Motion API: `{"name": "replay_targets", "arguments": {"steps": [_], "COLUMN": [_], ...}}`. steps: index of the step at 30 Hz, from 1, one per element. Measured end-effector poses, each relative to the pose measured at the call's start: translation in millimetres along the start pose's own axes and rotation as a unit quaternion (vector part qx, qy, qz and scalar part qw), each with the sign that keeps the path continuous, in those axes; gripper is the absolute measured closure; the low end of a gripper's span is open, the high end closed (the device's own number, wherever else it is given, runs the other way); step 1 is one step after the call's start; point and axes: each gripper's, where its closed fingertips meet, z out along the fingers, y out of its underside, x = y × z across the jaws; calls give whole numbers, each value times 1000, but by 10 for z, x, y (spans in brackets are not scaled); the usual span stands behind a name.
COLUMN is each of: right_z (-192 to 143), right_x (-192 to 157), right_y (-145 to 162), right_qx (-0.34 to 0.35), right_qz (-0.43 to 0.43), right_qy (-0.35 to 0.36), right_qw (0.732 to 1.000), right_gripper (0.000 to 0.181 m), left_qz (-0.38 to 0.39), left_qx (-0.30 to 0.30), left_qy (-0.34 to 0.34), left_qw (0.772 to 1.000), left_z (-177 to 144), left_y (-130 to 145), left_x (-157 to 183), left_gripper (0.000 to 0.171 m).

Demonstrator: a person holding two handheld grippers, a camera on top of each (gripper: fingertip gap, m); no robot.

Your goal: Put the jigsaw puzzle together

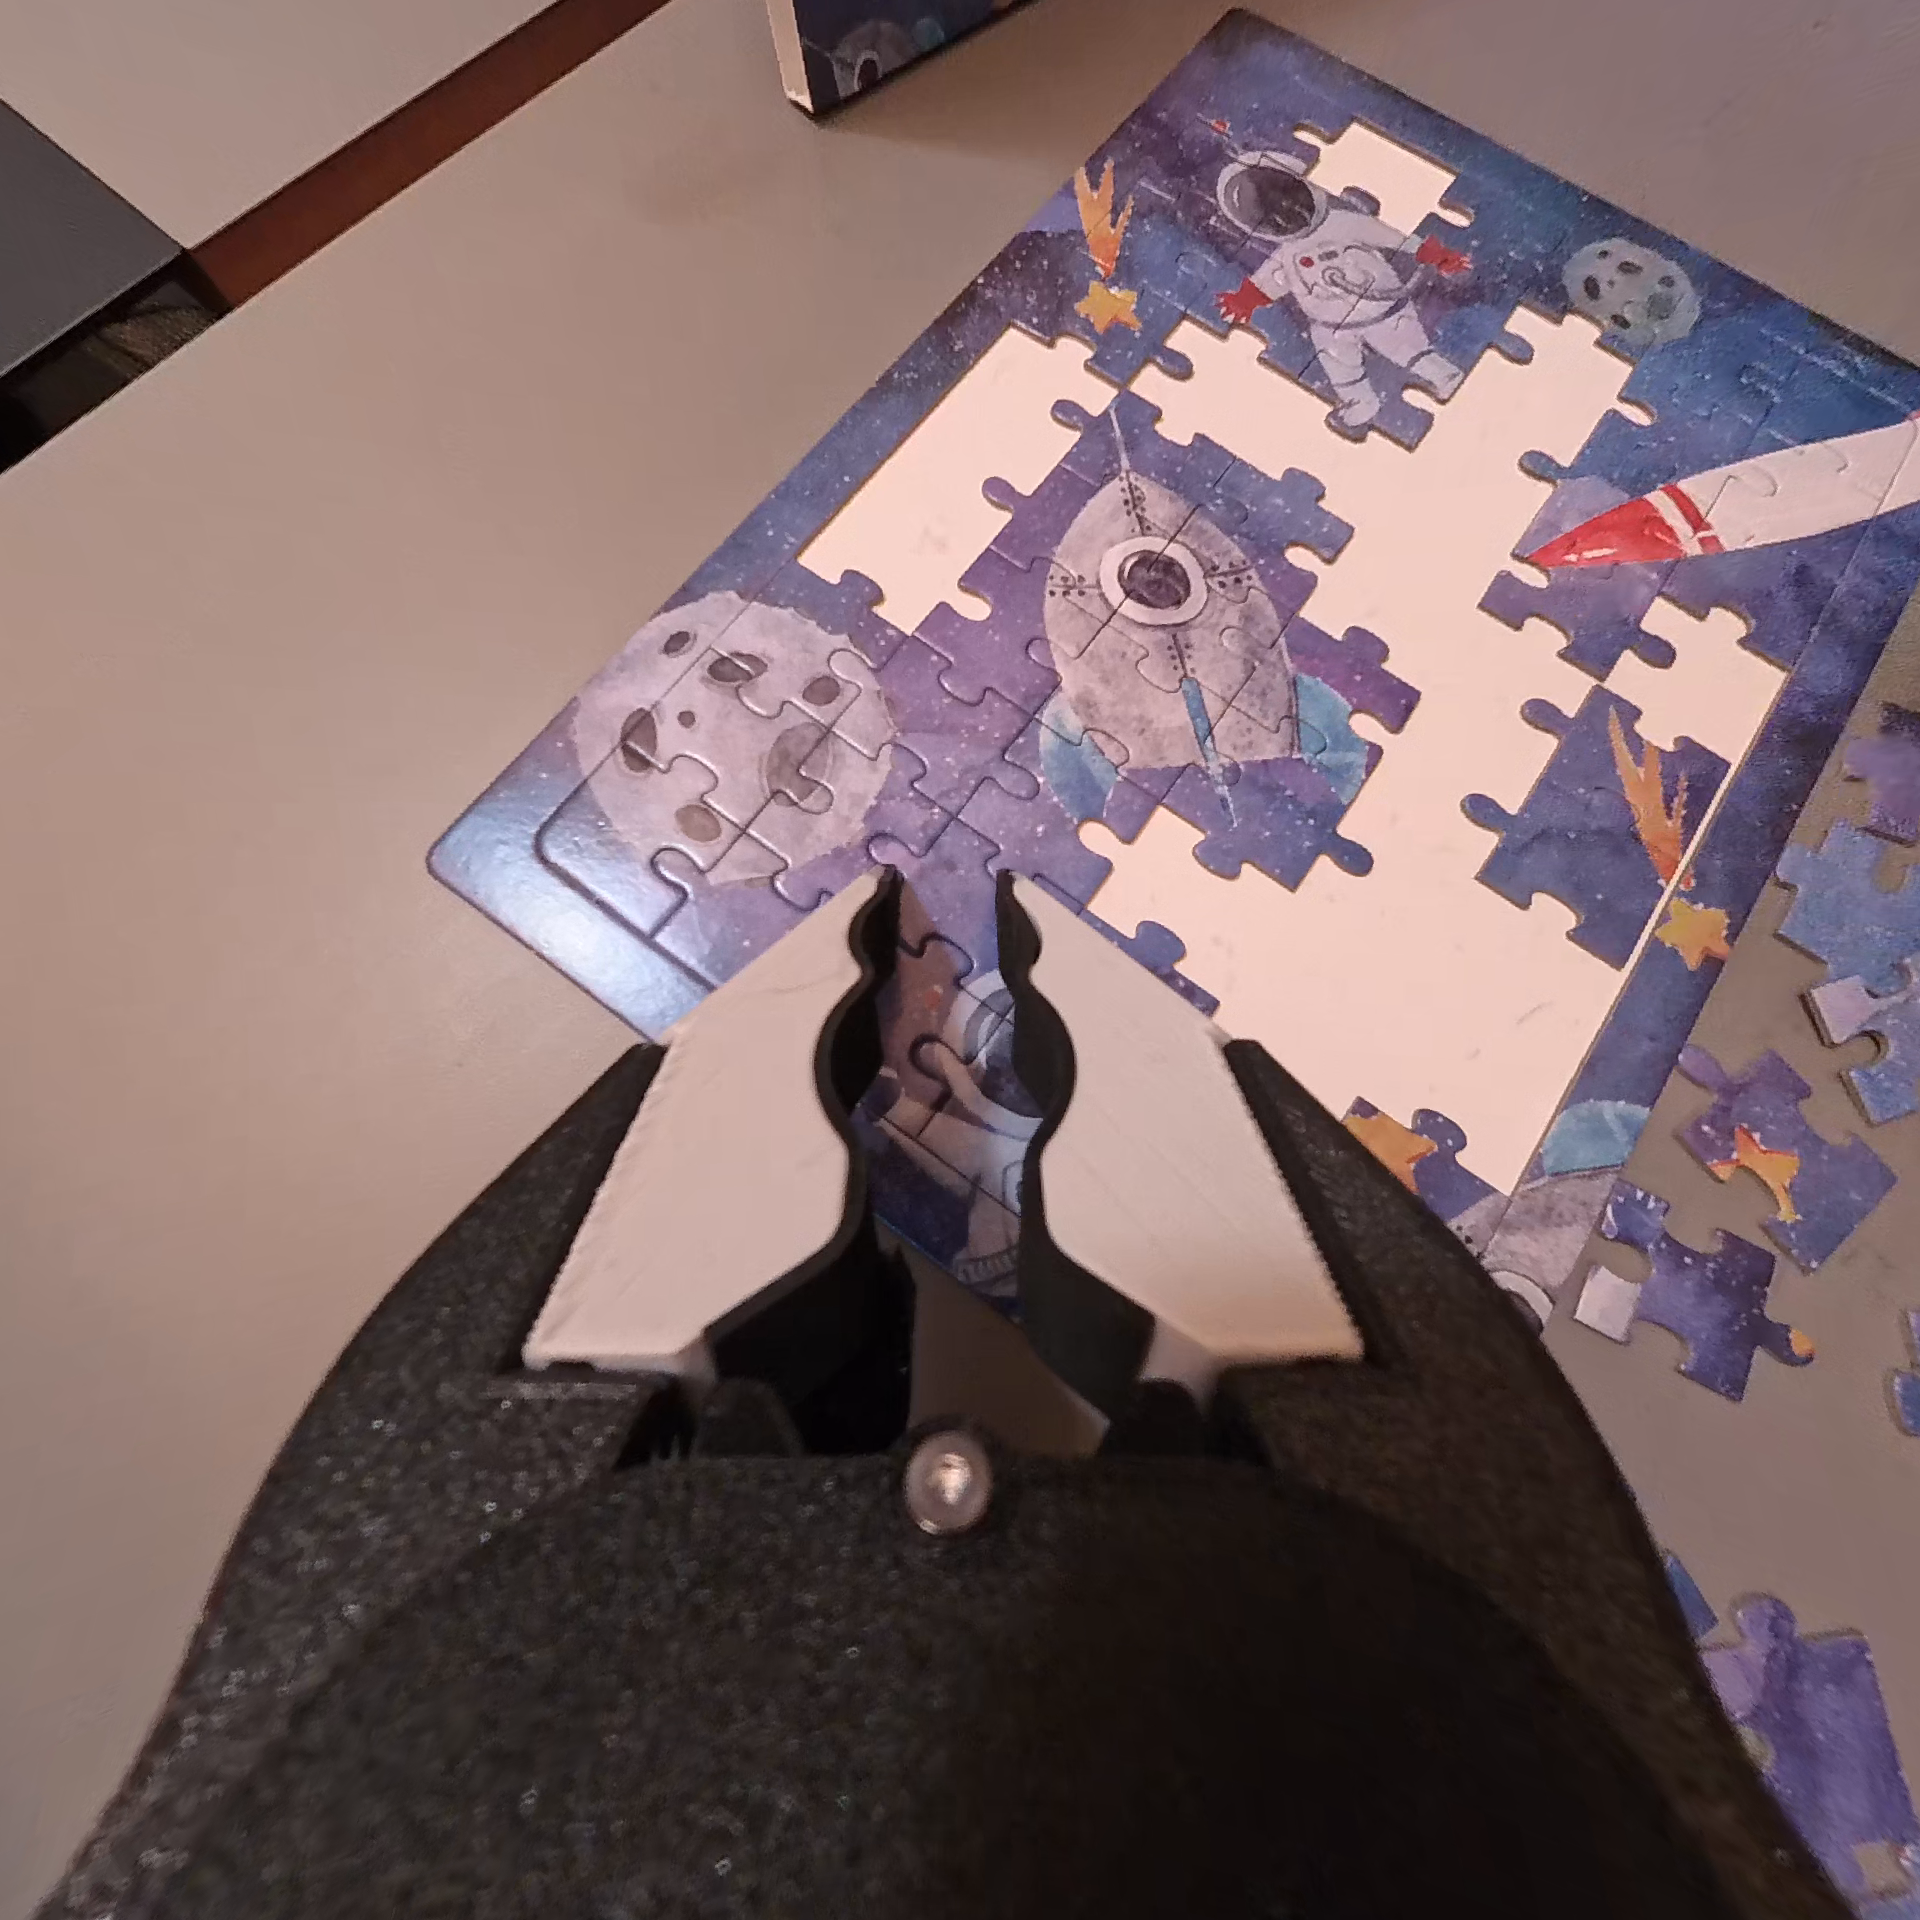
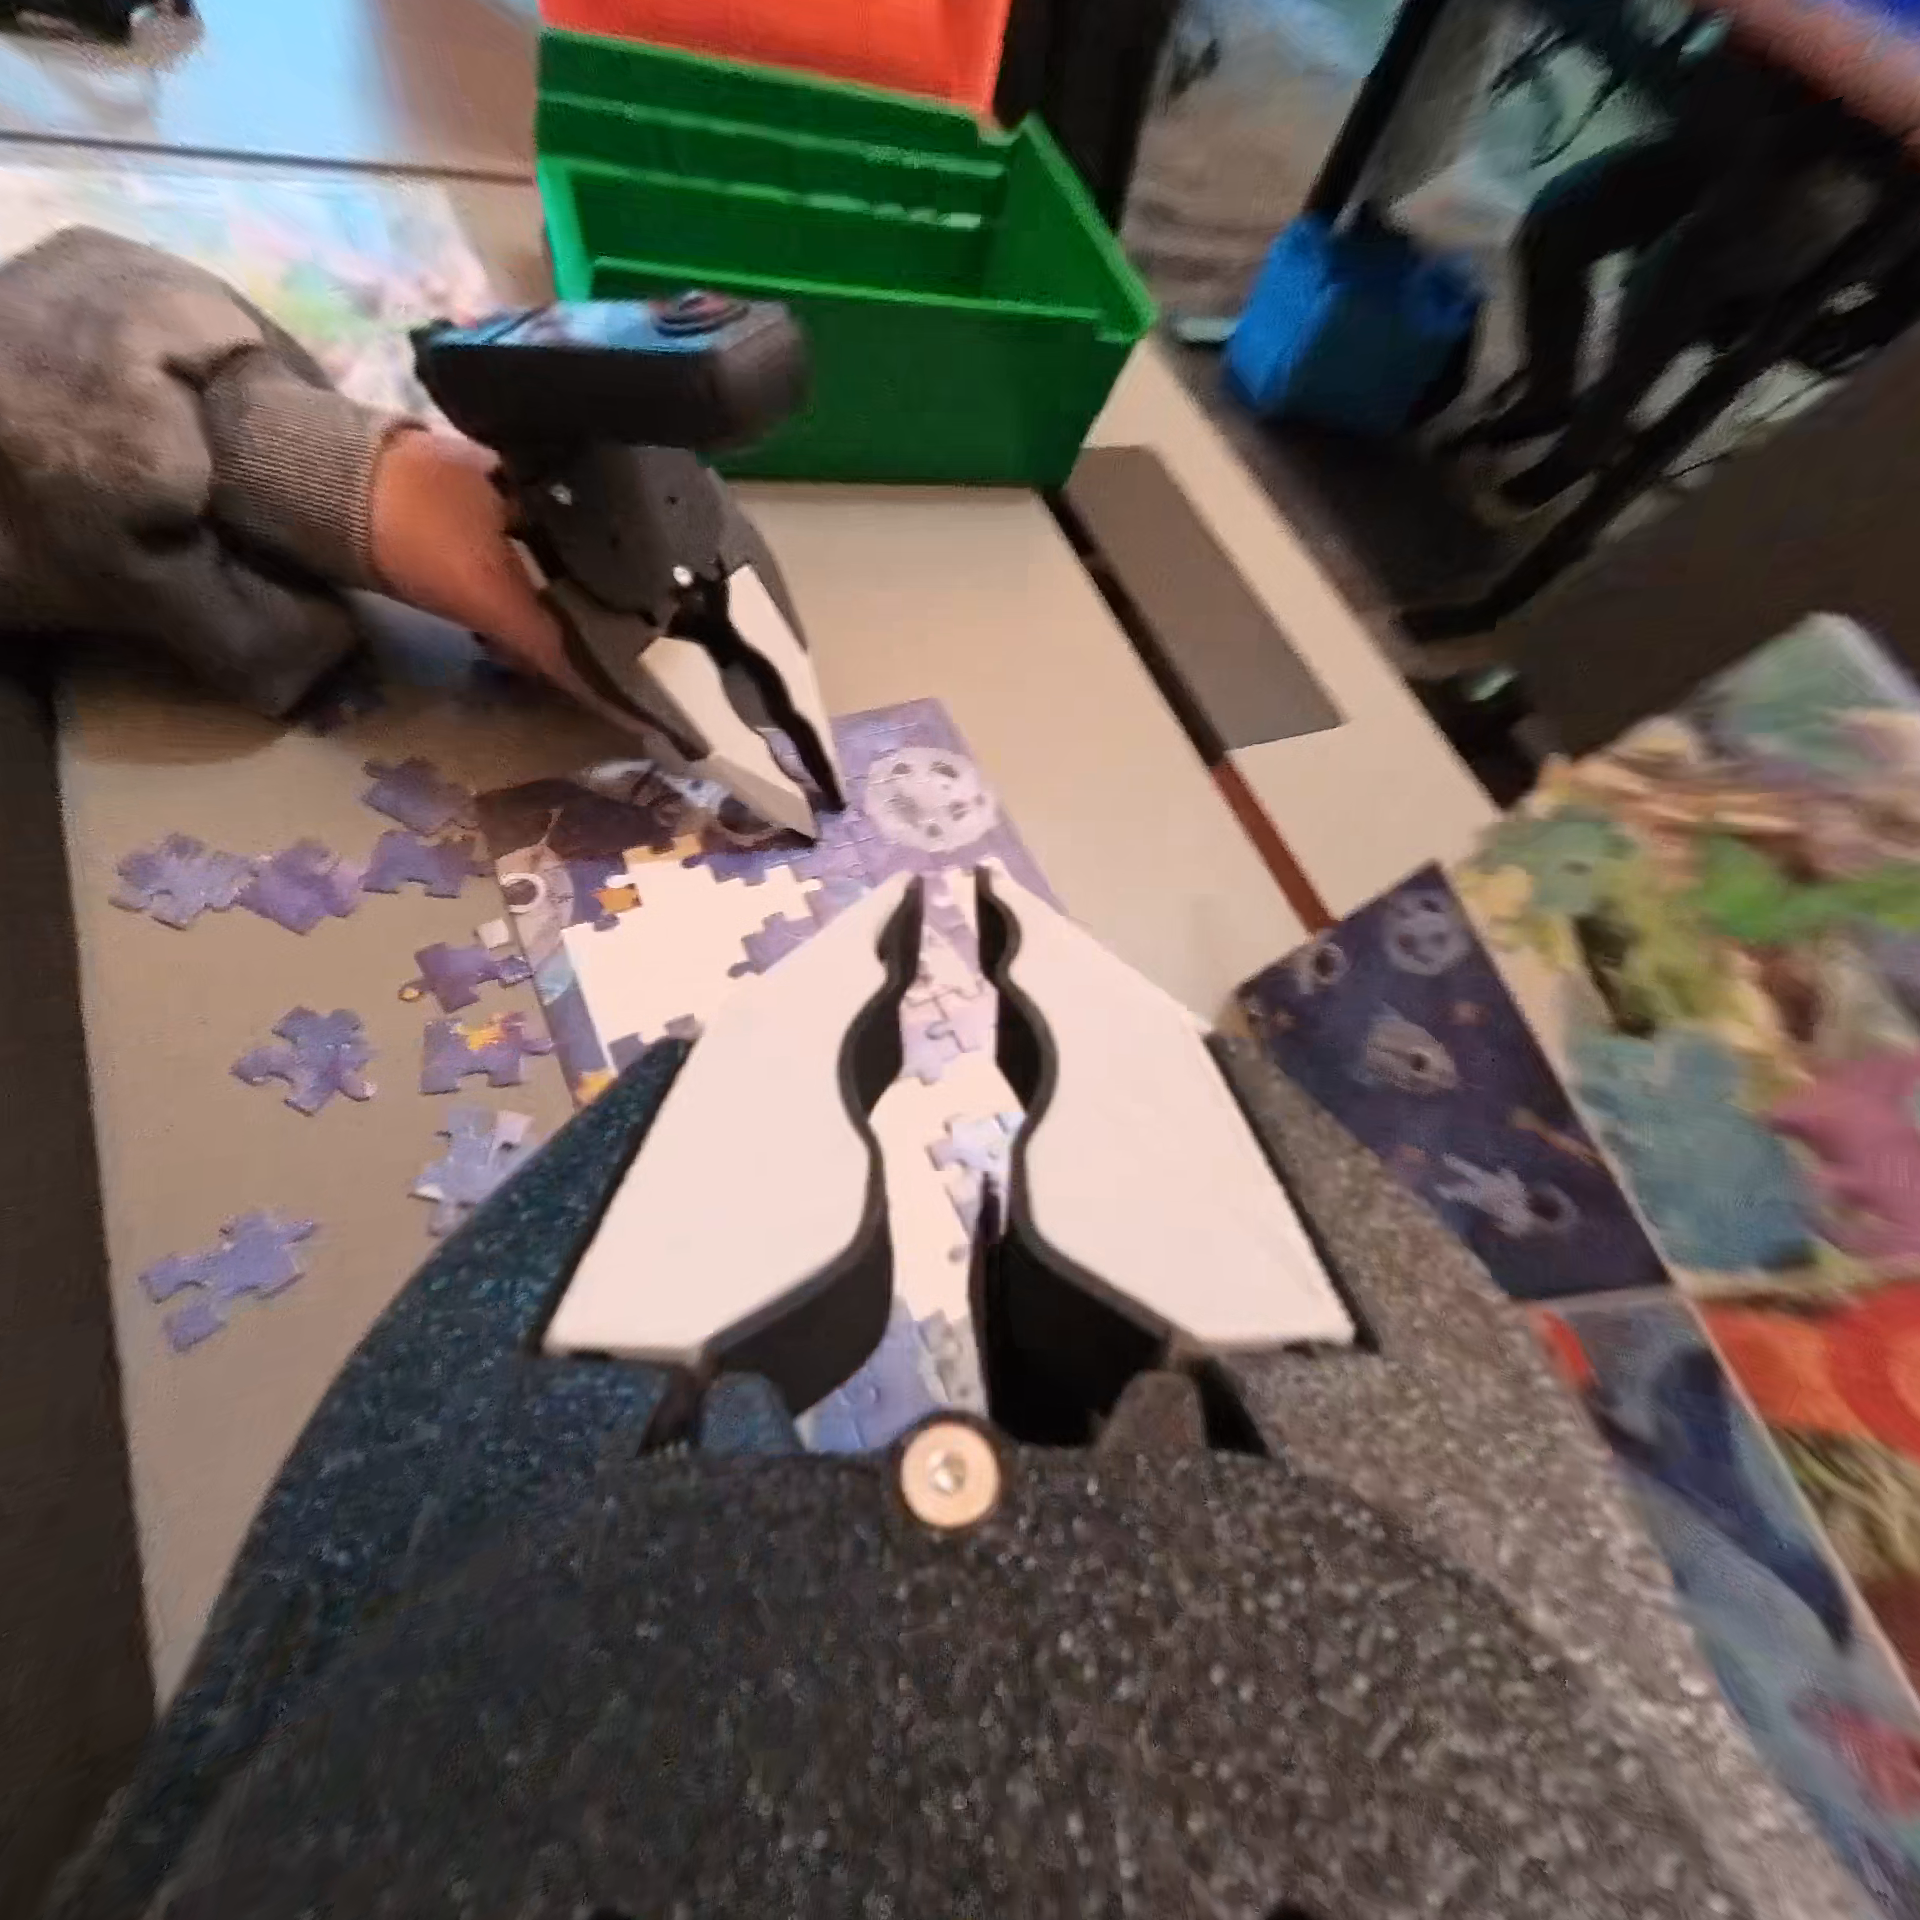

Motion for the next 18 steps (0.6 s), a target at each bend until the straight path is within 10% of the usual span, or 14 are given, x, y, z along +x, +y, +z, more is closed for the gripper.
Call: {"name": "replay_targets", "arguments": {"steps": [4, 7, 15, 18], "right_z": [-296, -310, -337, -179], "right_x": [-111, -470, -575, -588], "right_y": [664, 1289, 1599, 1913], "right_qx": [-4, -58, -52, -139], "right_qz": [47, 148, 179, 194], "right_qy": [74, 72, 112, 93], "right_qw": [996, 985, 976, 967], "right_gripper": [124, 130, 138, 124], "left_qz": [0, 6, 8, 41], "left_qx": [-1, -1, -10, 22], "left_qy": [-2, -11, -16, 106], "left_qw": [1000, 1000, 1000, 993], "left_z": [0, 5, -47, -149], "left_y": [-4, -2, -41, -195], "left_x": [1, 3, 20, 525], "left_gripper": [153, 153, 147, 132]}}
